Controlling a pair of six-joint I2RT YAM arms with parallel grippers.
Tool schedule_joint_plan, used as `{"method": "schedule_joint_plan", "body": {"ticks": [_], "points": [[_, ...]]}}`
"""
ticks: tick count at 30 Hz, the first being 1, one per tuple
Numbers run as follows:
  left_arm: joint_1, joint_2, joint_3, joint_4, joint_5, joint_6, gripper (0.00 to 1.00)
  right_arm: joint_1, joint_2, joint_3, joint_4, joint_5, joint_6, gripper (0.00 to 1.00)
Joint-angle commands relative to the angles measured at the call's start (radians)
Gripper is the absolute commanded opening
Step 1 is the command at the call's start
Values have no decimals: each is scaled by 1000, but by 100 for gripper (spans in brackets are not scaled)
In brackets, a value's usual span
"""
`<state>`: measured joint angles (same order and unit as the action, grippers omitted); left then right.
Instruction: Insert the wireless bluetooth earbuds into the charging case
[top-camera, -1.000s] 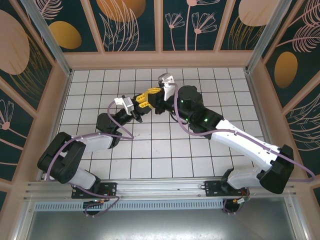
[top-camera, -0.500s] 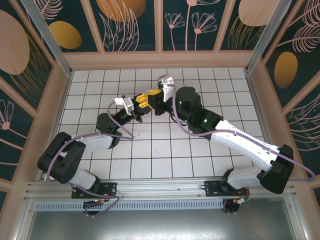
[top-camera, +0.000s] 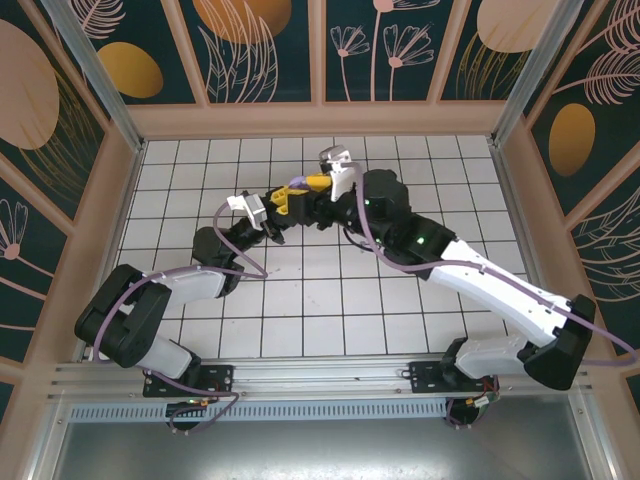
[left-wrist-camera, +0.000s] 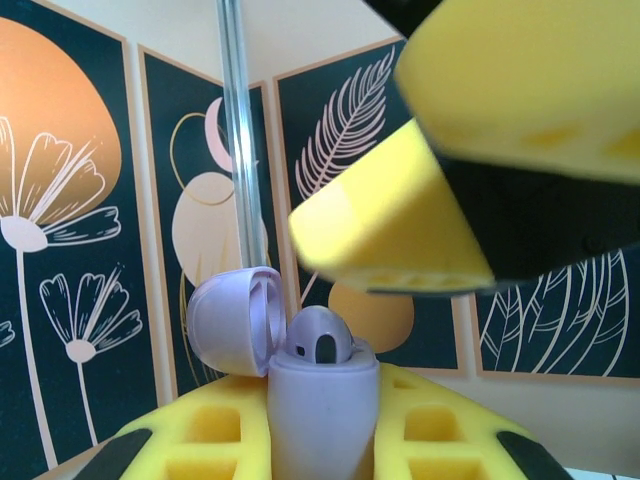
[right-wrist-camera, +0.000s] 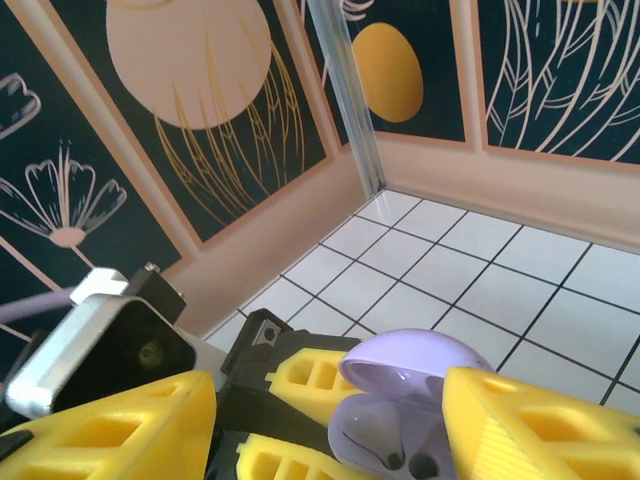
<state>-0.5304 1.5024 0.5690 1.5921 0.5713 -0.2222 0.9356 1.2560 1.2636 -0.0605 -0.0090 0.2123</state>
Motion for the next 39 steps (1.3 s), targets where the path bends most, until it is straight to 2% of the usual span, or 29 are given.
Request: {"method": "schedule_joint_plan", "body": {"ticks": [1, 9, 17, 26, 34, 39], "points": [[-6, -13, 16, 75, -1, -4, 0, -26, -76, 47, -6, -4, 41, 63], [-6, -16, 2, 78, -3, -1, 0, -127, -148, -46, -11, 23, 124, 65], [-6, -28, -21, 71, 0, 14, 0, -302, -134, -240, -27, 29, 285, 65], [-6, -56, -33, 14, 22, 46, 0, -435, 5, -329, -153, 61, 383, 64], [-6, -65, -57, 20, -5, 52, 0, -481, 204, -220, -331, 73, 366, 62], [-6, -65, -64, 32, -11, 46, 0, -479, 352, -156, -374, 27, 333, 56]]}}
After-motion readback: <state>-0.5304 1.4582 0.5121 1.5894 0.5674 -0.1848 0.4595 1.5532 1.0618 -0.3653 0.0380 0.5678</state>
